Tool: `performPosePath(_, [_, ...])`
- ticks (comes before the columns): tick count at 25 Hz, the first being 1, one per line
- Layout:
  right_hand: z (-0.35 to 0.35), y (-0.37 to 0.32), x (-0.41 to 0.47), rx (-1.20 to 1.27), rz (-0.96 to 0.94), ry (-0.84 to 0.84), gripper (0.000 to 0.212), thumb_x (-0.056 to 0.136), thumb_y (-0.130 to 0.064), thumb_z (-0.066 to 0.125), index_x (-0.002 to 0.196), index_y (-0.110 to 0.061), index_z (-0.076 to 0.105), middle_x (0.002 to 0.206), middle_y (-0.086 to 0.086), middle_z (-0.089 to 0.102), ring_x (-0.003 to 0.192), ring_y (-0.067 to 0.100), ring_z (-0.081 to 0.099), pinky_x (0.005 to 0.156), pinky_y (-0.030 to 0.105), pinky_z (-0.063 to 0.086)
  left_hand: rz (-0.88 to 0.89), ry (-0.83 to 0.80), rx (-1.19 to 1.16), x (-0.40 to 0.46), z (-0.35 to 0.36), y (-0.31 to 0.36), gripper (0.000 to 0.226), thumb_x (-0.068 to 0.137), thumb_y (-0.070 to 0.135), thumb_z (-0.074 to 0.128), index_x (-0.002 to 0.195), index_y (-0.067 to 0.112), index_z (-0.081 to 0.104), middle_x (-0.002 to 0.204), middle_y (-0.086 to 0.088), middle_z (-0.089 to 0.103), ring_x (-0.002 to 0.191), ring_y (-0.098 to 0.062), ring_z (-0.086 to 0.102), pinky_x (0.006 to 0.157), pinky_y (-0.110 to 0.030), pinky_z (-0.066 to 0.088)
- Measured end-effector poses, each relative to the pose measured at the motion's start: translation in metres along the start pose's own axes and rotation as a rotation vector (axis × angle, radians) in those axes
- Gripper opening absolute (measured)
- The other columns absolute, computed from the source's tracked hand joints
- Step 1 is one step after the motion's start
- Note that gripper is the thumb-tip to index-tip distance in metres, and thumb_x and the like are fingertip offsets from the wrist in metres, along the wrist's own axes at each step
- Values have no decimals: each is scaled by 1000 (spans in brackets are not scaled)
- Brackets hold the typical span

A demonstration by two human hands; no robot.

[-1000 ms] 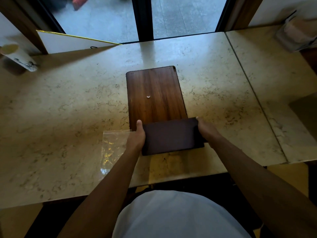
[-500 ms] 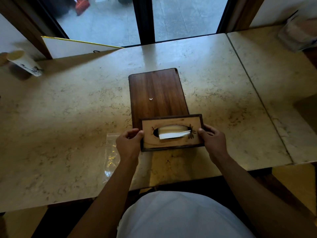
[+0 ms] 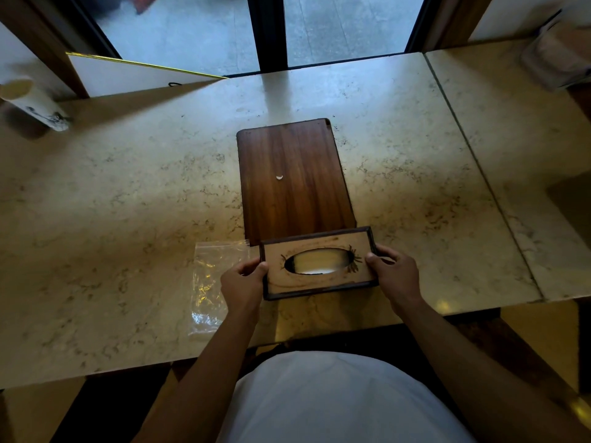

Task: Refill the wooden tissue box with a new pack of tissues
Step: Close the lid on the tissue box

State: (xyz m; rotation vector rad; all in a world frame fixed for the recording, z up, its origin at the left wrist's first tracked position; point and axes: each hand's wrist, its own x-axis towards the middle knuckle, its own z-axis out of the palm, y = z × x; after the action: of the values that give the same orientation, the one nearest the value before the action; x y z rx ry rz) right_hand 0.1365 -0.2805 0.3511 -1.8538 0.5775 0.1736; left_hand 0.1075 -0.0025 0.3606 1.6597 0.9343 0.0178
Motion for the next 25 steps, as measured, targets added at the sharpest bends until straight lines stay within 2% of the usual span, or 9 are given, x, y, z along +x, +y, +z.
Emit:
performPosePath(6, [1, 2, -3, -12, 11, -14, 42, 90, -15, 71, 131, -7, 64, 121, 12, 70, 102, 24, 70, 86, 49, 61, 30, -17, 58, 0, -2, -3, 23, 82, 14, 79, 104, 11, 78, 92, -1, 76, 89, -16, 72, 86, -40, 61])
performPosePath(10, [2, -2, 0, -62, 39, -32, 43, 90, -16, 70, 131, -9, 63, 119, 11, 71, 104, 24, 69, 88, 49, 59, 23, -47, 75, 3, -3, -5, 23, 83, 13, 77, 106, 10, 76, 97, -6, 76, 93, -20, 72, 87, -43, 61])
performPosePath(13, [2, -13, 3, -111, 12, -41, 43, 88, -13, 70, 130, -13, 64, 118, 7, 72, 99, 15, 67, 83, 35, 60, 32, -79, 73, 8, -7, 1, 22, 86, 5, 72, 108, 6, 74, 100, -12, 75, 95, -24, 72, 89, -45, 60])
performPosePath(15, [5, -25, 6, -168, -63, 24, 43, 86, -10, 69, 129, -14, 65, 117, 5, 71, 99, 13, 65, 82, 28, 56, 22, -87, 32, 10, -9, 7, 22, 87, 2, 69, 108, 5, 72, 101, -16, 74, 95, -27, 72, 88, -44, 60])
performPosePath(18, [14, -42, 8, -182, -147, 81, 43, 86, -9, 66, 127, -18, 65, 119, 5, 68, 108, 18, 63, 94, 37, 55, 9, -87, -36, 5, -12, 18, 20, 87, -1, 68, 105, 6, 71, 97, -16, 73, 94, -31, 72, 86, -44, 61])
performPosePath(20, [28, -51, 2, -170, -214, 9, 39, 86, -10, 65, 123, -20, 67, 115, 3, 68, 104, 16, 63, 92, 35, 55, 1, -49, -70, 1, -22, 21, 19, 86, -2, 68, 103, 5, 72, 95, -17, 73, 91, -31, 72, 83, -42, 62])
performPosePath(25, [82, -63, -28, -176, -315, -255, 33, 92, -13, 64, 124, -19, 65, 112, -9, 63, 99, 1, 60, 81, 13, 49, -7, 47, -114, 6, -69, 11, 17, 85, 0, 69, 99, 9, 74, 95, -17, 74, 88, -28, 73, 75, -35, 63])
